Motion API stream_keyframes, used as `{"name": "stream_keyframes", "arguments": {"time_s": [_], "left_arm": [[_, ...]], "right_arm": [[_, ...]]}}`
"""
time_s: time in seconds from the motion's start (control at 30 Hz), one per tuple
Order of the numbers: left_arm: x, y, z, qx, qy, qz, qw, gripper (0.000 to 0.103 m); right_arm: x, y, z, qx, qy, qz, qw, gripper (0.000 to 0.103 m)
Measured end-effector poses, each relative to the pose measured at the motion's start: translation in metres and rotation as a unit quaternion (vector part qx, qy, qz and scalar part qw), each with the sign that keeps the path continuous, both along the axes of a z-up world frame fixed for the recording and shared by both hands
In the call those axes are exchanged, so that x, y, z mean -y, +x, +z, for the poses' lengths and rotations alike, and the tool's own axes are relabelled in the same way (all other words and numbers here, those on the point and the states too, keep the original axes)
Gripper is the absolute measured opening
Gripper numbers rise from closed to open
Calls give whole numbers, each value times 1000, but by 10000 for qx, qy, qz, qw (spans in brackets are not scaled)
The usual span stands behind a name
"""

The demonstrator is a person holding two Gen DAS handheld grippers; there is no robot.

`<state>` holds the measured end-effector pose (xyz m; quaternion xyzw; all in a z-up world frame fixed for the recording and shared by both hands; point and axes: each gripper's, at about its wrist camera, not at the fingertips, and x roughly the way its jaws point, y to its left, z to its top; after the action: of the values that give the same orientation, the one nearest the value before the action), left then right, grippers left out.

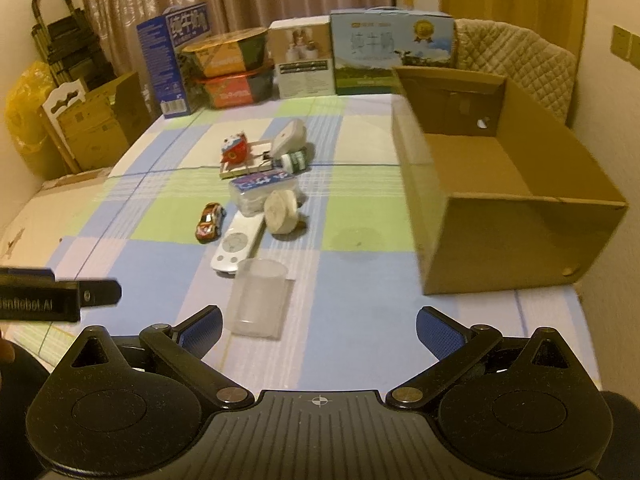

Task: Organize rigid objects
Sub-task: 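Grasp the clear plastic cup with the right gripper while the left gripper approaches the white remote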

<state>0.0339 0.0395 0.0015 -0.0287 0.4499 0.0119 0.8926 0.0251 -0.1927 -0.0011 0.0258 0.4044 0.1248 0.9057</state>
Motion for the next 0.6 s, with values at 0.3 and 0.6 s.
{"name": "stream_keyframes", "arguments": {"time_s": [0.3, 0.6], "left_arm": [[-30, 46, -19, 24, -280, 291, 9992, 102], [-33, 77, -35, 0, -292, 288, 9992, 102]], "right_arm": [[-38, 29, -33, 24, 29, 291, 9996, 91], [-74, 58, -80, -205, -230, 556, 9980, 72]]}}
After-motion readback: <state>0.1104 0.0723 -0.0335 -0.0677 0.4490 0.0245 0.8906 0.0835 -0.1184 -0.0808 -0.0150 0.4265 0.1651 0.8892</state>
